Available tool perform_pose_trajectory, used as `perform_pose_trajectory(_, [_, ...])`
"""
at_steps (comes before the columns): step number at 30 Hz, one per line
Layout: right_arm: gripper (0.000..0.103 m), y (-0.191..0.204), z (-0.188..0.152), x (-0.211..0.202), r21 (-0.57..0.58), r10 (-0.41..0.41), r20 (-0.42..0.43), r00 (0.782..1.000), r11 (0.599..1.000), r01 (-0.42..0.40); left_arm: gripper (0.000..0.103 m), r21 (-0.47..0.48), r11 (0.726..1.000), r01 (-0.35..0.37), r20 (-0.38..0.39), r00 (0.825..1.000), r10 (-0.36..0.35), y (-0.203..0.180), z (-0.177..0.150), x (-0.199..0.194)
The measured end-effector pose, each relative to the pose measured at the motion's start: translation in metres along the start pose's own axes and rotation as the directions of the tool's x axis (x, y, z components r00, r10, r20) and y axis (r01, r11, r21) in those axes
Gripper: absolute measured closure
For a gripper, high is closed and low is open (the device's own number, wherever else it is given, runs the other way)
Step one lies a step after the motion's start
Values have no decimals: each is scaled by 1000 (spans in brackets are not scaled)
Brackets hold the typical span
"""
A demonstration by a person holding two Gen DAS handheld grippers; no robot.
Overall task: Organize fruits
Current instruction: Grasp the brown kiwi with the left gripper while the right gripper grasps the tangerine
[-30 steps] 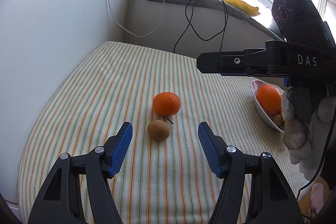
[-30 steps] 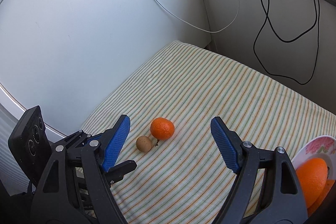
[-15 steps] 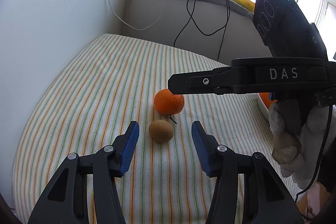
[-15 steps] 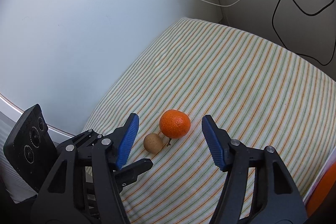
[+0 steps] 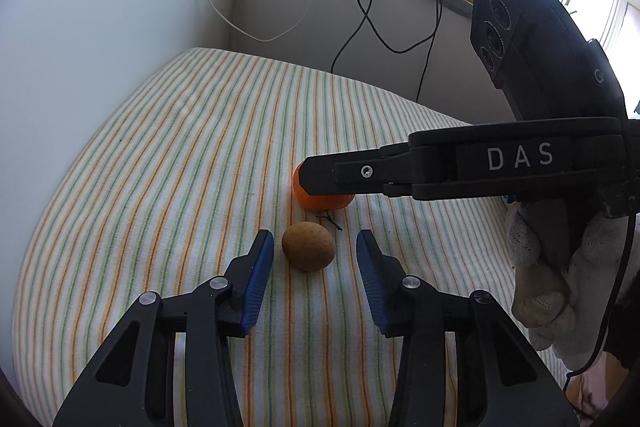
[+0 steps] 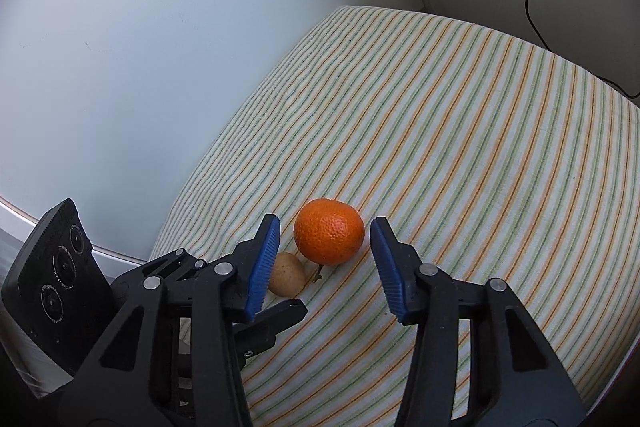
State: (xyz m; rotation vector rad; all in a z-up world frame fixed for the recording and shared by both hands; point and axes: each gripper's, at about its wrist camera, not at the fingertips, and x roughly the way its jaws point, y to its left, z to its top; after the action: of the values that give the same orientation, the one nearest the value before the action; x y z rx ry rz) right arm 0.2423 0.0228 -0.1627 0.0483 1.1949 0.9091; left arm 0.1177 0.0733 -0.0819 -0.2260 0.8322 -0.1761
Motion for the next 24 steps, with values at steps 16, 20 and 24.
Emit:
perform_pose_trajectory(16, [63,-1,-1,1,0,-5,-5,1000,1000,5,77,17,1000,-9,-1,1000,9,-2,1,5])
perform_pose_trajectory(20, [64,0,-3,-8,1,-6,9,1000,1000,6,77,40,999,-18,12,1000,18,-8,0,0])
perform_pose_trajectory(24, [64,1,-6,-19,0,-6,26,1000,1000,6,77,53,998,-22,26,999,21,-13,1,-5])
